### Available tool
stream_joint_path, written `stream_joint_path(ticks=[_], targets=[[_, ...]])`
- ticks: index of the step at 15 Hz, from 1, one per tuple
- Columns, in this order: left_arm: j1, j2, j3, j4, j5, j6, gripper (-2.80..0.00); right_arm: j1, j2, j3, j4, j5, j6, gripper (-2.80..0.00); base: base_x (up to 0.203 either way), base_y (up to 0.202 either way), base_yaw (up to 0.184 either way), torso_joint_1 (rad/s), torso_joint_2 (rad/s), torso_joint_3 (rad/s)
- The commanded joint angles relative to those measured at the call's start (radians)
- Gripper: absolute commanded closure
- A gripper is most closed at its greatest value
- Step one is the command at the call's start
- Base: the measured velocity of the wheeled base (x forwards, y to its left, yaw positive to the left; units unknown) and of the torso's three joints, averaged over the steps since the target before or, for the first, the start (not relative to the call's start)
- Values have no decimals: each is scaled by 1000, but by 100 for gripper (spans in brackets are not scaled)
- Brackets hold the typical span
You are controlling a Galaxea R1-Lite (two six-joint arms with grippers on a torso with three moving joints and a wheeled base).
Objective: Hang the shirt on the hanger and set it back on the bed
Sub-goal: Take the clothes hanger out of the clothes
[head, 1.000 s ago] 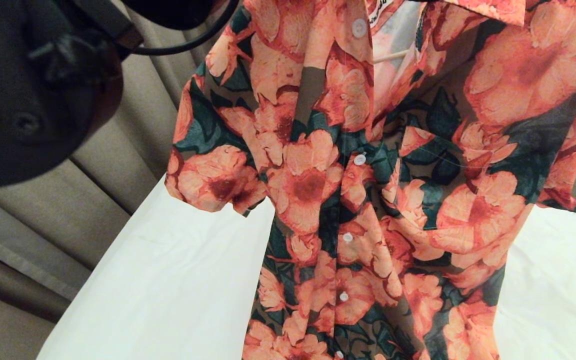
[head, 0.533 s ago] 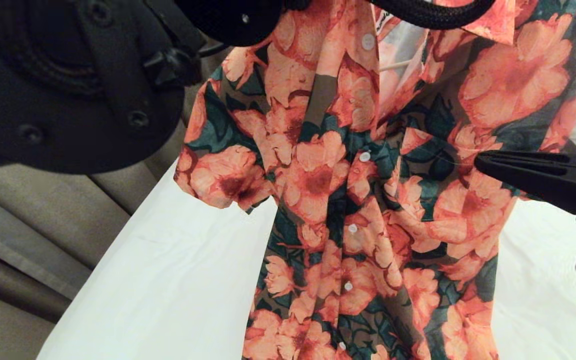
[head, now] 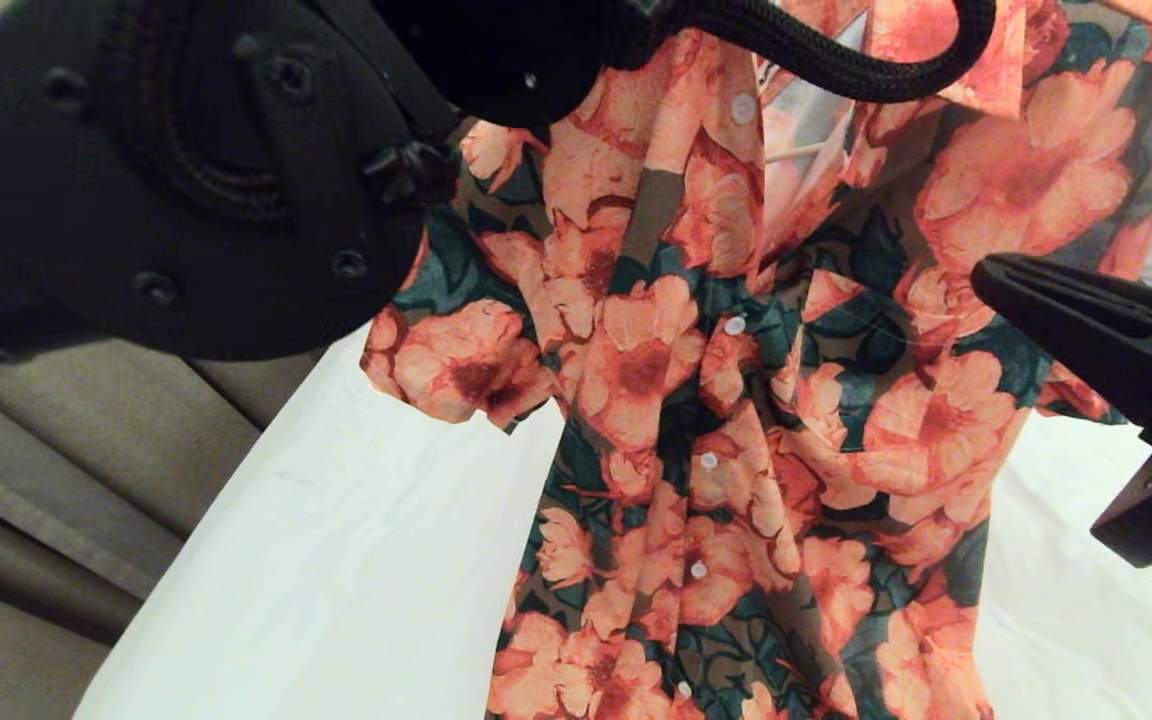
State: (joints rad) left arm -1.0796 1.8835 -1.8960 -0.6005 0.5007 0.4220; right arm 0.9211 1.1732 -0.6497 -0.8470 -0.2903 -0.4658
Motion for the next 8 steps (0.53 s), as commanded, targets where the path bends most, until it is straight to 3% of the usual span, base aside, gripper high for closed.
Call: stream_joint_path(ticks=[1, 4, 8], targets=[[0, 18, 0, -7, 2, 3, 0, 2, 86, 12, -181, -55, -42, 0, 0, 0, 0, 0, 0, 0], [1, 34, 0, -12, -2, 1, 0, 1, 136, 57, -287, -115, -56, 0, 0, 0, 0, 0, 0, 0], [-2, 40, -3, -16, -4, 1, 0, 1, 247, 73, -515, -131, -105, 0, 0, 0, 0, 0, 0, 0]])
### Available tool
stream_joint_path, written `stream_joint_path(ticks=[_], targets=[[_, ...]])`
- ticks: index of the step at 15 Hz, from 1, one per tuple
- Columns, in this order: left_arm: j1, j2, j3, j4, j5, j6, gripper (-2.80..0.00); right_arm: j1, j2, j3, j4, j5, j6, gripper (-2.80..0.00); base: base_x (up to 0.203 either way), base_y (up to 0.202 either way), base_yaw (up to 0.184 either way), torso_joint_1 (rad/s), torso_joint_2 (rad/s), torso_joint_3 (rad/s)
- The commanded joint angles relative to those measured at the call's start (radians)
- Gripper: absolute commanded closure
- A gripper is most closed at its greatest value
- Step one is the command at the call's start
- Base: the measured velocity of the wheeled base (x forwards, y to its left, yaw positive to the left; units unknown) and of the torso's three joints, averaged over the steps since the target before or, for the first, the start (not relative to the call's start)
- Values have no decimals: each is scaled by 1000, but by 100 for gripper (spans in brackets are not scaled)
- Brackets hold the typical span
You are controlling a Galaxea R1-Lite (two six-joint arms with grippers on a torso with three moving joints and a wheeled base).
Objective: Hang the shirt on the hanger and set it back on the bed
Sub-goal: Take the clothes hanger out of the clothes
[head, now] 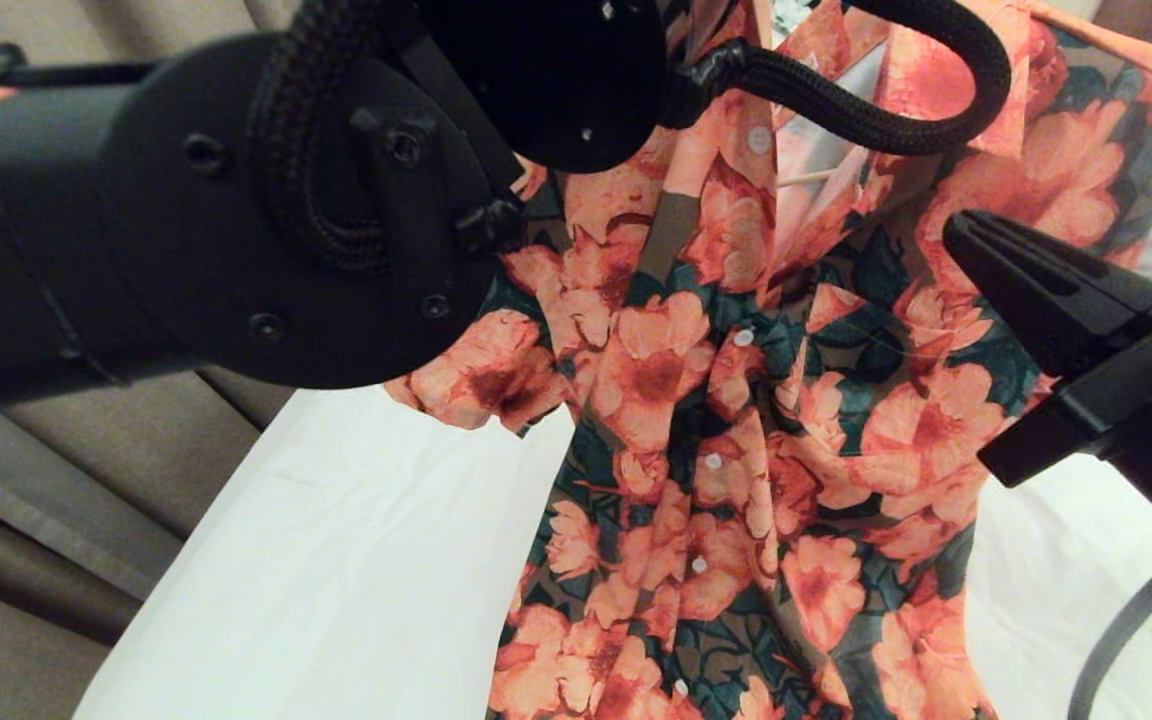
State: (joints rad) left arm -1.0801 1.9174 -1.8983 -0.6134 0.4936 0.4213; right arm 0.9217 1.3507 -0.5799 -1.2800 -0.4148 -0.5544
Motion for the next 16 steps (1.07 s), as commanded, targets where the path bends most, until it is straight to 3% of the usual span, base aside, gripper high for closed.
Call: stream_joint_path(ticks=[1, 5, 14, 15, 16], targets=[[-1, 5, -1, -3, 3, 2, 0, 0, 89, 8, -131, -14, -30, 0, 0, 0, 0, 0, 0, 0], [8, 2, -5, -5, 3, 2, 0, 0, 105, 21, -241, -28, -41, 0, 0, 0, 0, 0, 0, 0], [9, 18, -4, -29, 3, 1, 0, -3, 117, -67, -245, -18, -48, 0, 0, 0, 0, 0, 0, 0], [8, 20, -4, -31, 3, 2, 0, -3, 118, -91, -220, -6, -47, -114, 0, 0, 0, 0, 0, 0], [6, 20, -4, -31, 5, 1, 0, -3, 123, -127, -202, 1, -44, -280, 0, 0, 0, 0, 0, 0]])
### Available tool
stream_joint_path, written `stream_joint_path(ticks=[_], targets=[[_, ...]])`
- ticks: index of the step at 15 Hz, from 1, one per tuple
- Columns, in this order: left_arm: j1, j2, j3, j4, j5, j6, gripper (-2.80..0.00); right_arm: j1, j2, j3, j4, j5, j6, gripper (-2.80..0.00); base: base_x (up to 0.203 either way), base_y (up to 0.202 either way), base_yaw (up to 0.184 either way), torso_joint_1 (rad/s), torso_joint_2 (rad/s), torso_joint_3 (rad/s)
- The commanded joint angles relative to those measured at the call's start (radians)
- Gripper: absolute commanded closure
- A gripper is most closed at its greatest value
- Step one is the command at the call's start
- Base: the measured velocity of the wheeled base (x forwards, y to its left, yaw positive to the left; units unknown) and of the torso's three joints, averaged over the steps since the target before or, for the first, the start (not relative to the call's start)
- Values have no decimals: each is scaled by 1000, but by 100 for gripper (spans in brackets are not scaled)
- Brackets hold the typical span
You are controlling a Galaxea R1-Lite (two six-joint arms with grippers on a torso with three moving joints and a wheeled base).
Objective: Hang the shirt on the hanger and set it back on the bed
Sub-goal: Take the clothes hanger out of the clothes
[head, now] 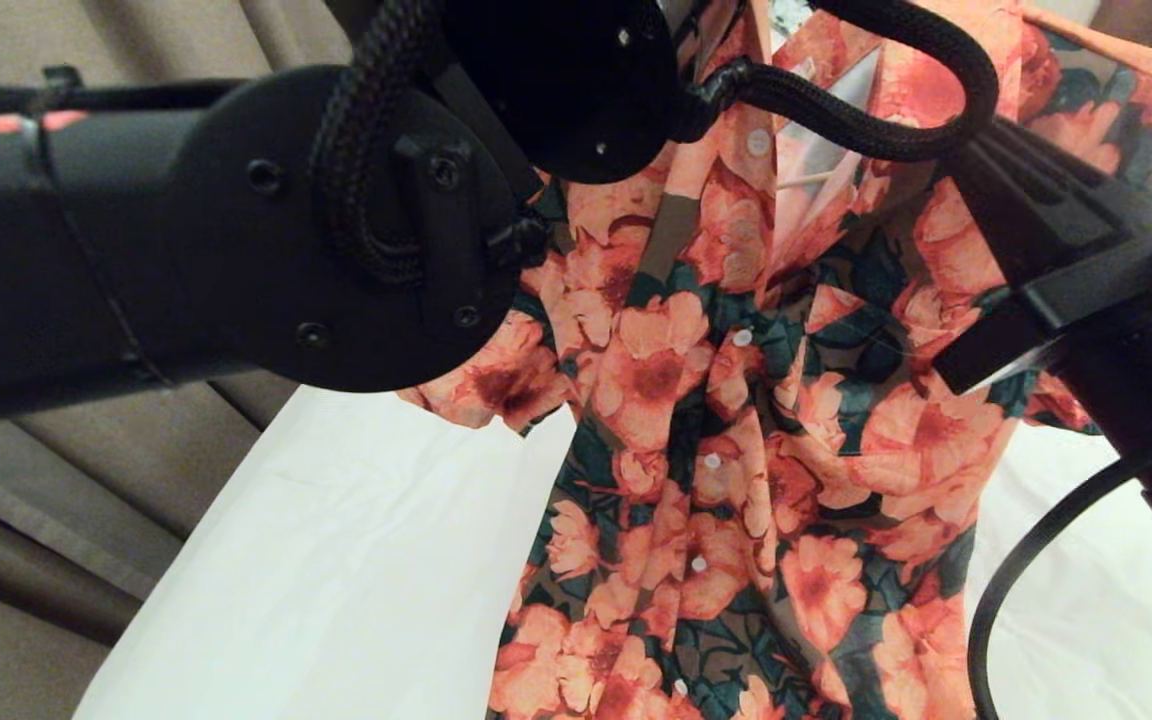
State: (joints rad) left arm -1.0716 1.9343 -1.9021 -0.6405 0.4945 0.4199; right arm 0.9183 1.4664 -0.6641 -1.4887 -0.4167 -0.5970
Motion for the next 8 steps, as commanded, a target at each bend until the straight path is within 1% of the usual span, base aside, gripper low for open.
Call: stream_joint_path(ticks=[1, 8], targets=[[-4, 5, 0, -4, 4, 2, 0, -1, 17, -76, 21, 8, -1, -280, 0, 0, 0, 0, 0, 0], [-7, 12, 0, -19, 4, 3, 0, 0, 117, -211, 69, 50, 0, -280, 0, 0, 0, 0, 0, 0]])
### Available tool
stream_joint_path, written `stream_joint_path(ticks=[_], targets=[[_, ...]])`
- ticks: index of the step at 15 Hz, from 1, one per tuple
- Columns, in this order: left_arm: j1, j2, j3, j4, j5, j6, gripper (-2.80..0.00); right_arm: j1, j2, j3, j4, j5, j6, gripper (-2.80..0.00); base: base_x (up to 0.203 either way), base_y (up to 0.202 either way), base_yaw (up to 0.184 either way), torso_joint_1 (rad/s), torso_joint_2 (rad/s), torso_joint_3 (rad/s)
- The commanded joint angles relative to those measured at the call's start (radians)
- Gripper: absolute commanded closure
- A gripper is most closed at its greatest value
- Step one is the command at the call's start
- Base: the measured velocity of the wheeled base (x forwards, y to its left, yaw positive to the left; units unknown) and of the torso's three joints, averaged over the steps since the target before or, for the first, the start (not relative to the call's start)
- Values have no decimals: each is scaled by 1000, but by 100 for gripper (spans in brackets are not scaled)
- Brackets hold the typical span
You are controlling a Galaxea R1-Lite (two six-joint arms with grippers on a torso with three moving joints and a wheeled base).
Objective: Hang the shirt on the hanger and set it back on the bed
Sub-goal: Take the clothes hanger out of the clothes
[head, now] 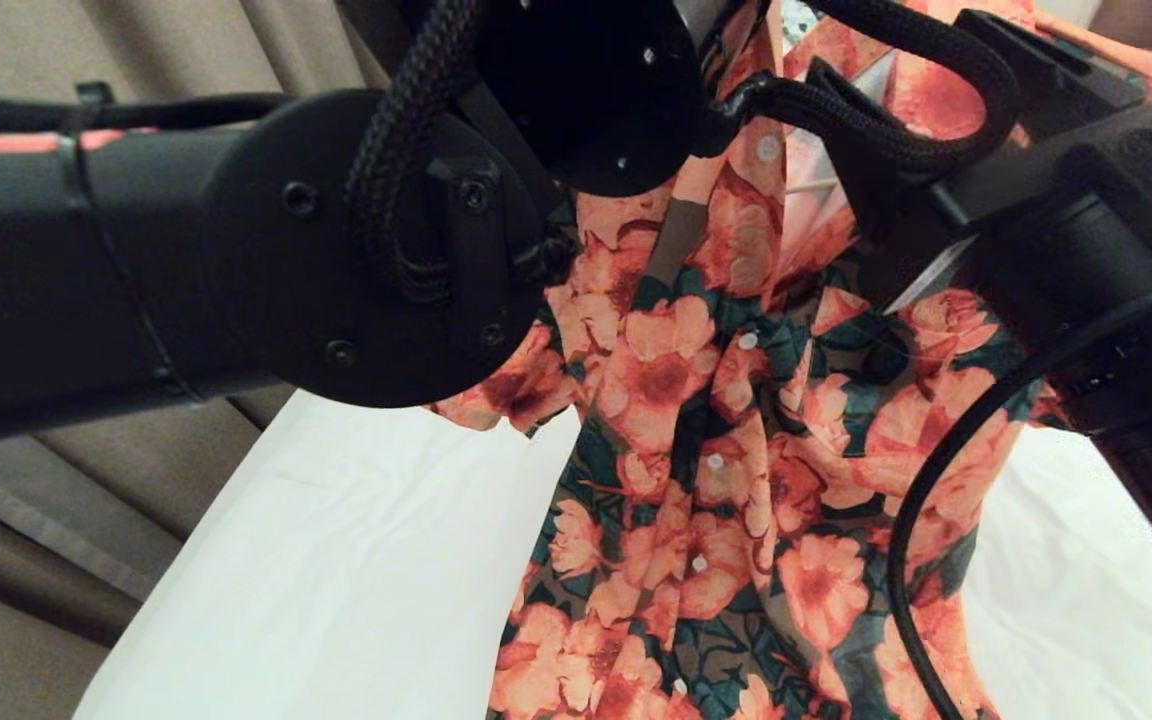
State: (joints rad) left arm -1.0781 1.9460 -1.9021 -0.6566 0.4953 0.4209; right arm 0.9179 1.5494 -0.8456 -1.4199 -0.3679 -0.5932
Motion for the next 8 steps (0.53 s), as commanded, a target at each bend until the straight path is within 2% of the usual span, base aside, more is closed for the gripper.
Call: stream_joint_path(ticks=[1, 8], targets=[[0, -1, 0, -3, 3, 3, 0, 0, 50, -51, 14, 4, -4, -280, 0, 0, 0, 0, 0, 0], [-6, -9, 0, -5, 2, 3, 0, 5, 173, -216, 68, 27, -6, -280, 0, 0, 0, 0, 0, 0]])
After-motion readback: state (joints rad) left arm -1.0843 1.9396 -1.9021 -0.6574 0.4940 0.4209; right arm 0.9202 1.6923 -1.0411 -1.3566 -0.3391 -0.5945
